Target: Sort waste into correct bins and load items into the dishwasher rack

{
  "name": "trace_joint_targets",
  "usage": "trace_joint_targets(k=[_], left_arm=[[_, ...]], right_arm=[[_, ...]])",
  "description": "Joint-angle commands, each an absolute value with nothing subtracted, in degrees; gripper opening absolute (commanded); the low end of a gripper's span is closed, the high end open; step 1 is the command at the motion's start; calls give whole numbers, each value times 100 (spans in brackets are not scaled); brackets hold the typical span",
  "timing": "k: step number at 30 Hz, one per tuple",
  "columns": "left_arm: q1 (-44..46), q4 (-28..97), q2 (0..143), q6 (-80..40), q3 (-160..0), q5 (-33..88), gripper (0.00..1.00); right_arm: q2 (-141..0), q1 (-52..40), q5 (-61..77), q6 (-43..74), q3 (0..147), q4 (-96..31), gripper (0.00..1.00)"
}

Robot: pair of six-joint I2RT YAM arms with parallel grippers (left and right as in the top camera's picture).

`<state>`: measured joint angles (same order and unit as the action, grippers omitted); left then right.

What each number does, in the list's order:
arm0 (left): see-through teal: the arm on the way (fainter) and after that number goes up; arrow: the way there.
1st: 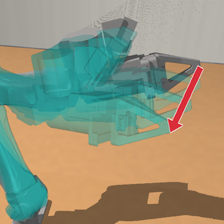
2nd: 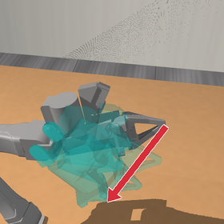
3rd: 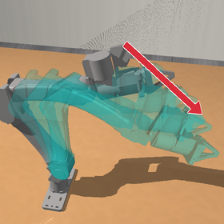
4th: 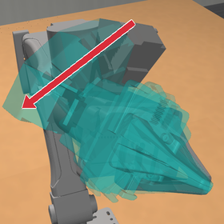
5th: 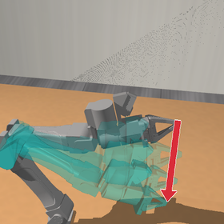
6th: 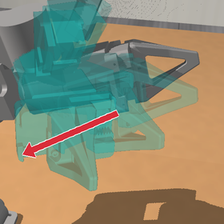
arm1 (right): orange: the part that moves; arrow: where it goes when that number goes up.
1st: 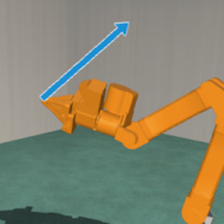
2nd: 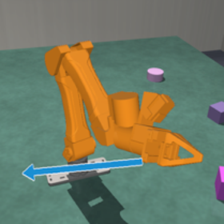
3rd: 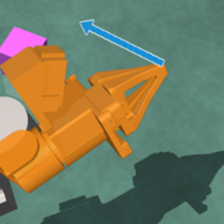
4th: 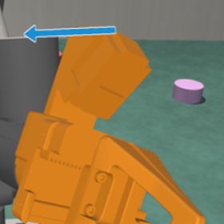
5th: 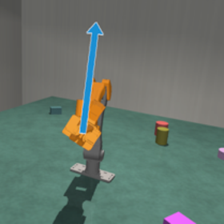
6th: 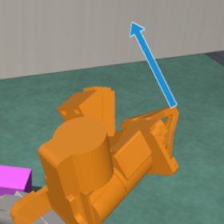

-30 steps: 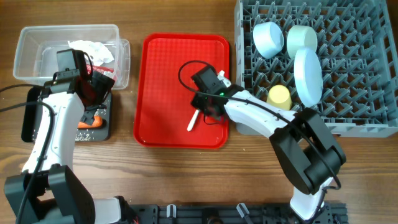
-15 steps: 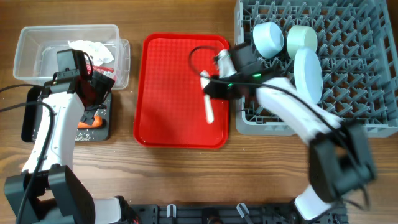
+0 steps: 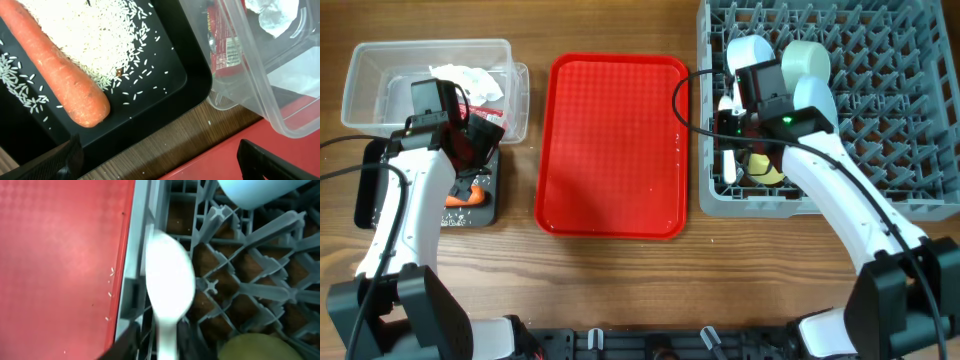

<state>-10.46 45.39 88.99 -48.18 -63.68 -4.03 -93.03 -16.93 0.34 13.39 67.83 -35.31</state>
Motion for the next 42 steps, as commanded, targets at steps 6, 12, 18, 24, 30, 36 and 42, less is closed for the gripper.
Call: trace_joint_targets(k=[6,12,18,24,30,36,42], left_arm=[[-1076,4541,8895,-4869,-6359,-482,100],[-1076,4541,8895,-4869,-6359,-482,100],[-1076,4541,8895,-4869,-6359,-482,100],[-1076,4541,8895,-4869,-6359,-482,100],[-1076,4541,8895,-4869,-6359,-482,100],[-1076,4541,8895,-4866,-6359,-482,100],[-1076,4541,8895,-4869,-6359,-482,100]], right_arm=[[-8114,-1680,-80,1496,8276,-4709,86],[-6401,-1684,-174,1500,8737,-5712,99],[-5852,-1684,-2200,2043,8726,-6895,100],[-4759,-1682,-2786,2091,6751,-4556,100],[-1734,-1157,-2281,2364,3098,-2145,100],[-14,-1074,-1433,1667,829,-832,100],[-16,-1074,-115,1391,27,62,100]])
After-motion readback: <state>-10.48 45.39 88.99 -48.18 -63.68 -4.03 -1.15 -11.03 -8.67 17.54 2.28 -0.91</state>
